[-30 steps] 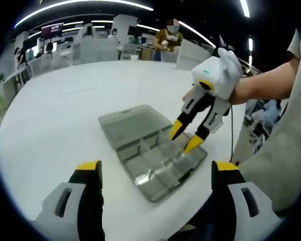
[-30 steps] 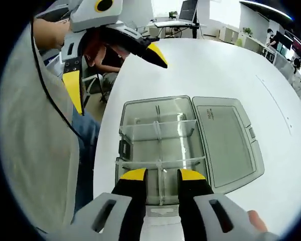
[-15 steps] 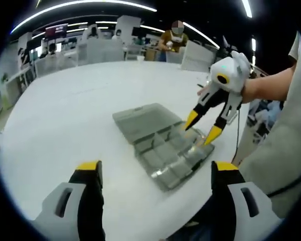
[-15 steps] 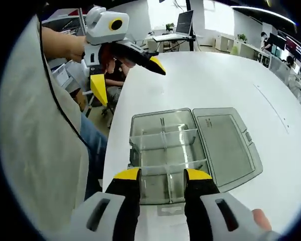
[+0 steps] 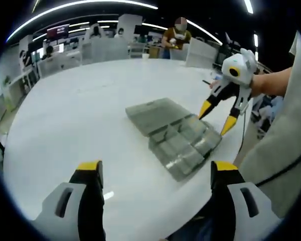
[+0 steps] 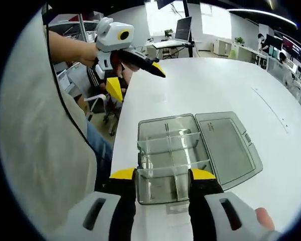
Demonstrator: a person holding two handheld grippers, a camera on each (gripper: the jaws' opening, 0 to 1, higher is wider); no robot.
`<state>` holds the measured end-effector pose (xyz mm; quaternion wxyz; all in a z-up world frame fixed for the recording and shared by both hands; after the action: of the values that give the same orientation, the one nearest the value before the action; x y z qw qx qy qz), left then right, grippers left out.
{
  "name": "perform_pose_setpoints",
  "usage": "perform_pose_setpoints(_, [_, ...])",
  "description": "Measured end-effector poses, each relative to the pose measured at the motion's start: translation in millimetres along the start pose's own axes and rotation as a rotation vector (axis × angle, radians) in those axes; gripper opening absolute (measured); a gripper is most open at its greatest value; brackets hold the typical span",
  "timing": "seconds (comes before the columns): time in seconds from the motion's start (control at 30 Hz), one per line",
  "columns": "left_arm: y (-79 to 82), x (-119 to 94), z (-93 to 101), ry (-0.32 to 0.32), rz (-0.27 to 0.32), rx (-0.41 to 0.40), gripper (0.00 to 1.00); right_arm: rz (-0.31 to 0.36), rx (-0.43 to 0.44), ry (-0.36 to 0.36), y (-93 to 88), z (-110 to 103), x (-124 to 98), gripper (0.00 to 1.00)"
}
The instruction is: Insert the divider into the dual guide fixture by aligning both edges with the guide slots and pushing it downward to the bottom, including one-sided entry, uneven engagement, binding, and posture correction.
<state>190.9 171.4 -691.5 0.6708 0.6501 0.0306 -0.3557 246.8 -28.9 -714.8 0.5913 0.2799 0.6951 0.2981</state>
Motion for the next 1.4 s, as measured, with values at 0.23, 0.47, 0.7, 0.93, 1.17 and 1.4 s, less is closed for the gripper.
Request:
perform_pose_setpoints(0.23, [-5.4, -6, -9.0, 0.008, -0.013, 0.014, 0.87, 0.037, 0.002, -0.002, 8.2, -4, -3, 0.42])
perform_pose_setpoints(0.47, [-13.0, -12, -21.3, 0.017, -0.03, 0.026, 0.86, 0.06, 0.004, -0.012, 15.7, -5, -7, 0.43])
perform_pose_setpoints(0.7, [-17.5, -16, -31.5, 0.022, -0.046, 0.042, 0.84, 0.078, 0.009, -0.016, 19.8, -6, -9, 0.45])
perform_pose_setpoints(0.93, [-22.8, -17, -40.0, 0.016, -0.074, 0.074, 0.82, 0.091, 0.011, -0.017, 21.6, -6, -10, 0.46])
perform_pose_setpoints(1.17, [-29.3, -18, -52.0, 0.015, -0.099, 0.099, 0.8, 0.097, 0.02, -0.018, 22.3, -5, -12, 0.47])
perform_pose_setpoints(1.4, [-33.1, -19, -61.2, 0.01, -0.119, 0.124, 0.78, 0.103, 0.021, -0.022, 24.9, -4, -13, 0.48])
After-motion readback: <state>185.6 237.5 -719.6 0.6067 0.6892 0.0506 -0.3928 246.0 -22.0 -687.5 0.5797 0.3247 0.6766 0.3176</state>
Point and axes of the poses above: the point that each gripper's makers call its tool centre point, and the gripper's own axes: x roughly forward along the fingers, z roughly to its right, y roughly out of its top, the point moved 4 cm from there along -x, roughly backward along the fingers, and after that the axes turned 7 degrees about z, right-handed, at the moved point
